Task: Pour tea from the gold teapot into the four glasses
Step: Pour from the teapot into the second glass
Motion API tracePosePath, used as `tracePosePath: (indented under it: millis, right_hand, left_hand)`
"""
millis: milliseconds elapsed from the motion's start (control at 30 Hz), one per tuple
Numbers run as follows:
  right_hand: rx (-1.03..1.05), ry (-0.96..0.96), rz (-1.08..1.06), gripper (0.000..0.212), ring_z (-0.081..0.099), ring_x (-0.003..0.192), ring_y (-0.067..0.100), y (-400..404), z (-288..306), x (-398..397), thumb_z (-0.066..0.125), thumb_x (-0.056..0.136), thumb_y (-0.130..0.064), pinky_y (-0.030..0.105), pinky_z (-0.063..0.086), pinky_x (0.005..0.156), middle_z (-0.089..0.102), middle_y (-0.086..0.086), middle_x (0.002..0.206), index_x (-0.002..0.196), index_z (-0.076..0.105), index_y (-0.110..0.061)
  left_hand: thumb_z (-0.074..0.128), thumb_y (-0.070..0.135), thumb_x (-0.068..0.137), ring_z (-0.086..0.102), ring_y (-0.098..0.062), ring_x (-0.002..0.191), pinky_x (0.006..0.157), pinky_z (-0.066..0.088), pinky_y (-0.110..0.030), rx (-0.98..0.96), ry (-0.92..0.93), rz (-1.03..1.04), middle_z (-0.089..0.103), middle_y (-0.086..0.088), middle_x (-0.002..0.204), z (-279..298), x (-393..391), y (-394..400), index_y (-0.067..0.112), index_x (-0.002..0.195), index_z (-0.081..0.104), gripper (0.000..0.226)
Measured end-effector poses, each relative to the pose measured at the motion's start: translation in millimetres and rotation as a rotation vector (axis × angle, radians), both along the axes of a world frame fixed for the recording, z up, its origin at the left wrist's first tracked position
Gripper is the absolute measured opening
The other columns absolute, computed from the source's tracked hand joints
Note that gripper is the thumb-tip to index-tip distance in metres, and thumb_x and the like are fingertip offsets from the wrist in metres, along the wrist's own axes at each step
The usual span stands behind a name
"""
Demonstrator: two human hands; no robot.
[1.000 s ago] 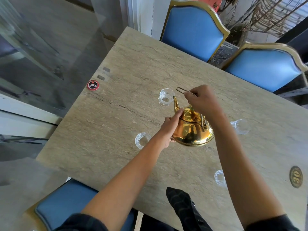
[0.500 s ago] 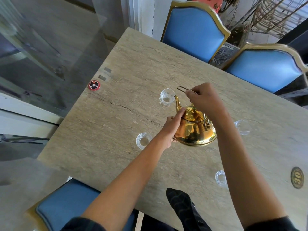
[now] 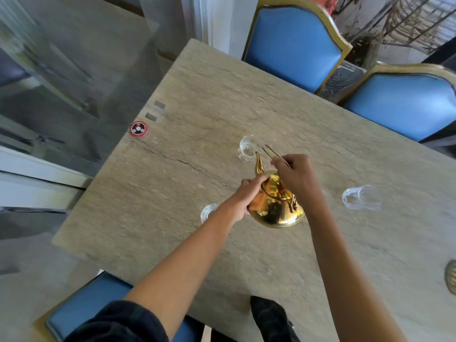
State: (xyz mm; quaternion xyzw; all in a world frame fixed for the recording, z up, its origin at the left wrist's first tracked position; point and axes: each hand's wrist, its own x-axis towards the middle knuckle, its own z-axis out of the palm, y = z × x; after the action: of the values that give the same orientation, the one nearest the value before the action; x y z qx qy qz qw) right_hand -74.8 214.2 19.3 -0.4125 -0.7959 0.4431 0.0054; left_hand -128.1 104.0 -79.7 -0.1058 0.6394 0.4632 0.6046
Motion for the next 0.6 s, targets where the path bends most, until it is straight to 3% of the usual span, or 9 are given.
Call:
tracePosePath:
  millis: [67, 167, 300, 433, 600]
  right_hand:
    - [-0.039, 0.017, -0.043, 0.041, 0.045, 0.055, 0.021, -3.6, -3.5, 6.2, 0.061, 0.099, -0.028, 0.037, 0.036, 0.057, 0.052, 0.011, 0.060, 0.089, 0.072, 0.010]
    - [-0.071, 0.075, -0.129, 0.045, 0.046, 0.054, 0.022, -7.0, -7.0, 19.5, 0.063, 0.099, -0.032, 0.037, 0.036, 0.056, 0.051, 0.011, 0.059, 0.080, 0.068, 0.009]
    - [-0.071, 0.165, -0.221, 0.050, 0.046, 0.051, 0.019, -13.1, -1.4, 41.3, 0.066, 0.097, -0.037, 0.035, 0.036, 0.053, 0.052, 0.007, 0.056, 0.076, 0.065, 0.008]
    - [-0.088, 0.280, -0.300, 0.052, 0.042, 0.049, 0.016, -20.4, 17.3, 63.9, 0.067, 0.098, -0.036, 0.033, 0.034, 0.051, 0.048, 0.002, 0.053, 0.072, 0.061, 0.009]
    - [-0.087, 0.360, -0.383, 0.046, 0.042, 0.041, 0.005, -24.5, 47.0, 92.8, 0.068, 0.098, -0.033, 0.027, 0.035, 0.045, 0.049, -0.010, 0.047, 0.074, 0.065, 0.006]
  left_hand:
    - [0.067, 0.083, 0.065, 0.069, -0.026, 0.109, 0.077, 0.059, -0.040, -0.008, 0.008, -0.010, 0.068, -0.016, 0.130, 4.9, -3.1, -1.6, 0.015, 0.144, 0.050, 0.106]
    - [0.070, 0.067, 0.084, 0.066, -0.024, 0.114, 0.092, 0.060, -0.043, -0.012, 0.035, -0.003, 0.064, -0.009, 0.127, 13.2, -2.6, -5.0, 0.021, 0.140, 0.040, 0.079]
    - [0.078, 0.063, 0.082, 0.065, -0.021, 0.116, 0.106, 0.055, -0.046, 0.015, 0.115, -0.063, 0.062, -0.006, 0.131, 21.3, -0.6, -8.2, 0.027, 0.138, 0.037, 0.077]
    - [0.083, 0.061, 0.080, 0.063, -0.021, 0.121, 0.106, 0.053, -0.042, 0.068, 0.206, -0.118, 0.061, -0.004, 0.138, 41.1, 4.0, -9.9, 0.030, 0.140, 0.038, 0.081]
    - [0.086, 0.059, 0.079, 0.062, -0.019, 0.120, 0.090, 0.052, -0.032, 0.137, 0.271, -0.168, 0.058, -0.001, 0.141, 76.1, 21.0, -9.8, 0.028, 0.152, 0.038, 0.094]
